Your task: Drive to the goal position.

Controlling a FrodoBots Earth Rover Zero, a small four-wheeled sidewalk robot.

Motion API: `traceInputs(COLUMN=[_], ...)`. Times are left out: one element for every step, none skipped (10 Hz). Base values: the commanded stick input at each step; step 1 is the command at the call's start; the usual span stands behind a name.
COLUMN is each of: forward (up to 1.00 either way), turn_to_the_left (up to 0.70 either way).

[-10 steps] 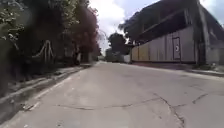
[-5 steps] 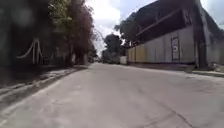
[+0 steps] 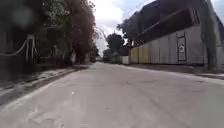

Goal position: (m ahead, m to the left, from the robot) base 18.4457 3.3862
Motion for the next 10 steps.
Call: traceInputs(forward=[1.0, 1.0, 1.0, 1.0, 1.0, 1.0, 1.0, 1.0, 1.0, 1.0], turn_to_the_left=[0.0, 0.0, 0.01, 0.01, 0.02, 0.17, 0.35, 0.39, 0.25, 0.02])
